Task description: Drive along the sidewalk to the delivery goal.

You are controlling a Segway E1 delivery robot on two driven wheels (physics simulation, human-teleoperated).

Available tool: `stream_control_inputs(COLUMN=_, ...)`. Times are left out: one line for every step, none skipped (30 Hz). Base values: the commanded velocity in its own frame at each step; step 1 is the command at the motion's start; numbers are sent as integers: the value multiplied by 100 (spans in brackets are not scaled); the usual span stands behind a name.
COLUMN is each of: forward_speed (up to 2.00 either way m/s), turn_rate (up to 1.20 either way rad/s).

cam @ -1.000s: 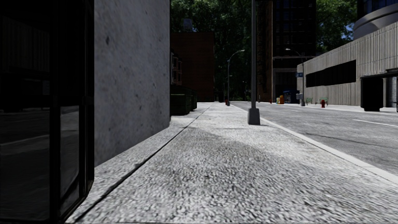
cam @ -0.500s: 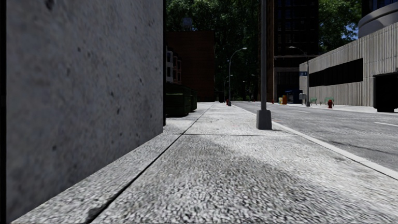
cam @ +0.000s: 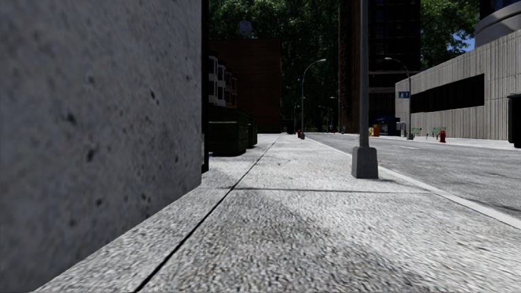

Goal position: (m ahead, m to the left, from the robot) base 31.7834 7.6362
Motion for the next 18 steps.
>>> stream_control_inputs(forward_speed=200, turn_rate=0)
stream_control_inputs(forward_speed=200, turn_rate=0)
stream_control_inputs(forward_speed=200, turn_rate=0)
stream_control_inputs(forward_speed=200, turn_rate=0)
stream_control_inputs(forward_speed=200, turn_rate=0)
stream_control_inputs(forward_speed=200, turn_rate=0)
stream_control_inputs(forward_speed=200, turn_rate=0)
stream_control_inputs(forward_speed=200, turn_rate=0)
stream_control_inputs(forward_speed=200, turn_rate=0)
stream_control_inputs(forward_speed=200, turn_rate=0)
stream_control_inputs(forward_speed=200, turn_rate=0)
stream_control_inputs(forward_speed=200, turn_rate=0)
stream_control_inputs(forward_speed=200, turn_rate=0)
stream_control_inputs(forward_speed=200, turn_rate=0)
stream_control_inputs(forward_speed=200, turn_rate=0)
stream_control_inputs(forward_speed=200, turn_rate=0)
stream_control_inputs(forward_speed=200, turn_rate=0)
stream_control_inputs(forward_speed=200, turn_rate=0)
